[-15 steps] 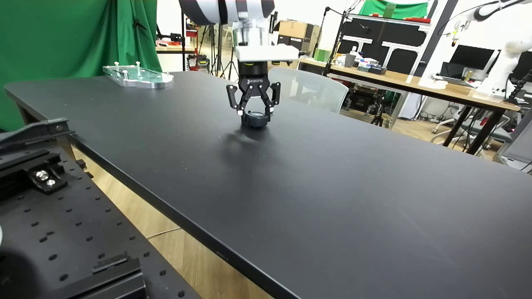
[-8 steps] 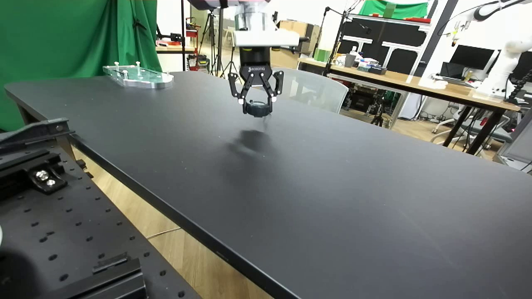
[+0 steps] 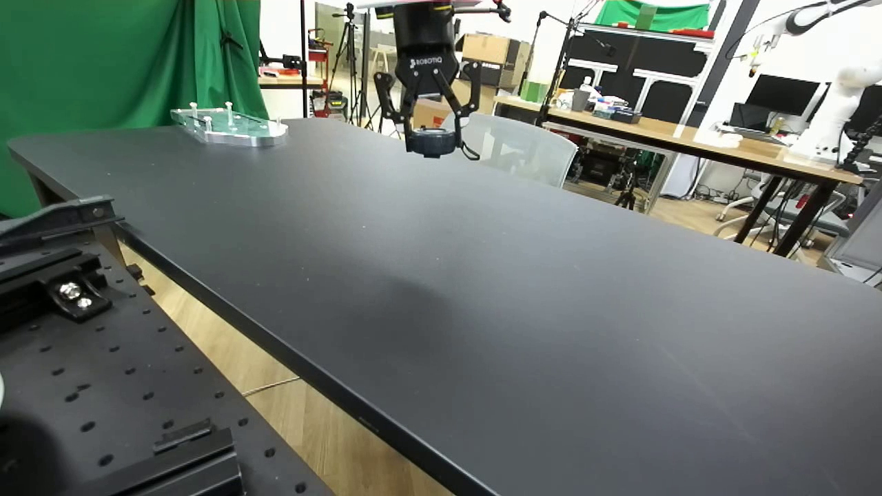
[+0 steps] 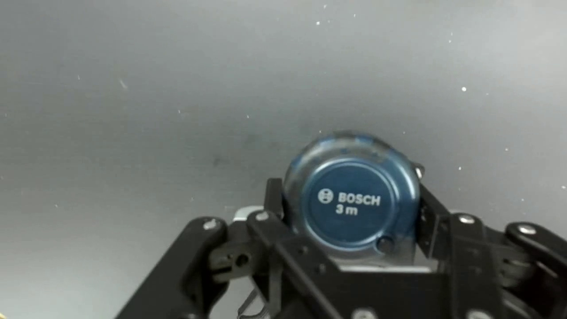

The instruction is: Move the measuring tape to the left and back to the right

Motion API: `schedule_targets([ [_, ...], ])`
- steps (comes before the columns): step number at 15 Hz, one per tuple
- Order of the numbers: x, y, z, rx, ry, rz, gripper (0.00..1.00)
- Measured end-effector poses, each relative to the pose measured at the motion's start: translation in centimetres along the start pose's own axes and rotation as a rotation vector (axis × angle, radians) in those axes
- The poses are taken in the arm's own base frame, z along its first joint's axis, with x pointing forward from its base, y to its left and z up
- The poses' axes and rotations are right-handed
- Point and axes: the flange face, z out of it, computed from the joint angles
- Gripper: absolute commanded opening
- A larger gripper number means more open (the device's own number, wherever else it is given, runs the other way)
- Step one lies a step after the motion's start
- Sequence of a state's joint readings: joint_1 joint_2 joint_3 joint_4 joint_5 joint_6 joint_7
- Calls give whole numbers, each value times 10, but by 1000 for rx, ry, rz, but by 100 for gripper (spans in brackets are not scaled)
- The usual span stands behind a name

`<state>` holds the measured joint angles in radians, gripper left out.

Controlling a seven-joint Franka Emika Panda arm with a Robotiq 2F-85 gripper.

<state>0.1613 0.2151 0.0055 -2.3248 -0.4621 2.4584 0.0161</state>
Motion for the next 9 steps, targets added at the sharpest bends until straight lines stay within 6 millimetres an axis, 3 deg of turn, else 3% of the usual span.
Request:
schedule_targets([
  [3, -27, 11, 10, -3, -35, 123, 44],
  [9, -75, 32, 54, -14, -78, 241, 44],
])
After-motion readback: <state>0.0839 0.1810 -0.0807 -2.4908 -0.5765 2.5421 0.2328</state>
